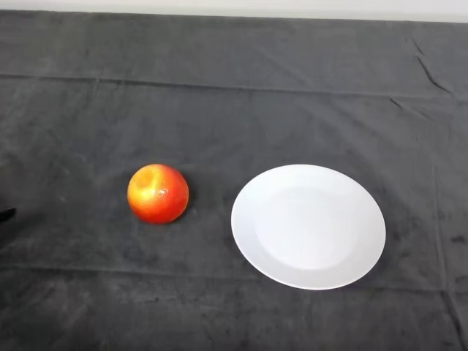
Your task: Move the apple to the plate
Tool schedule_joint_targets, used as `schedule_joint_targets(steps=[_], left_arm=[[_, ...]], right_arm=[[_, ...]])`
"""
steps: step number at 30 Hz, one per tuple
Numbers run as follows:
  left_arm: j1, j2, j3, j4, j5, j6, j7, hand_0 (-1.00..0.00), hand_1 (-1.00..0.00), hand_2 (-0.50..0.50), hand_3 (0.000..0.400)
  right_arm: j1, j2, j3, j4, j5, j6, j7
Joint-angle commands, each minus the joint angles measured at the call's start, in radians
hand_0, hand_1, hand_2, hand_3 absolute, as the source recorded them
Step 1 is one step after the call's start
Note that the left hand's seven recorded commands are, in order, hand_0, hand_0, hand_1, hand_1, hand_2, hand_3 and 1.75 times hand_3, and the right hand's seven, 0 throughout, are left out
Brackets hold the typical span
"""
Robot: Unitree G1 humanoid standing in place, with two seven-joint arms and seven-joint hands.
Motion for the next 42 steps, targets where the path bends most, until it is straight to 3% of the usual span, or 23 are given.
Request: schedule_joint_targets(steps=[1, 10, 21, 27, 34, 42], left_arm=[[-0.029, -0.006, -0.020, -0.040, 0.015, -0.019, -0.010, 0.00, 0.00, 0.00, 0.000], [0.035, -0.056, -0.089, -0.233, 0.056, 0.037, -0.034, 0.00, 0.00, 0.00, 0.000], [0.177, -0.112, -0.198, -0.608, 0.117, 0.206, -0.059, 0.00, 0.00, 0.00, 0.000], [0.243, -0.126, -0.260, -0.748, 0.146, 0.283, -0.092, 0.00, 0.00, 0.00, 0.000], [0.252, -0.122, -0.313, -0.780, 0.174, 0.335, -0.135, 0.00, 0.00, 0.00, 0.000], [0.182, -0.159, -0.379, -0.670, 0.227, 0.346, -0.122, 0.00, 0.00, 0.00, 0.000]], right_arm=[[0.010, -0.033, -0.0202, 0.018, 0.0059, -0.001, 0.0141], [0.011, -0.032, -0.0200, 0.016, 0.0057, -0.001, 0.0132], [0.013, -0.029, -0.0194, 0.009, 0.0055, -0.002, 0.0099], [0.014, -0.026, -0.0189, 0.004, 0.0054, -0.002, 0.0074], [0.016, -0.024, -0.0185, -0.001, 0.0054, -0.002, 0.0047], [0.017, -0.023, -0.0183, -0.005, 0.0058, -0.002, 0.0026]])
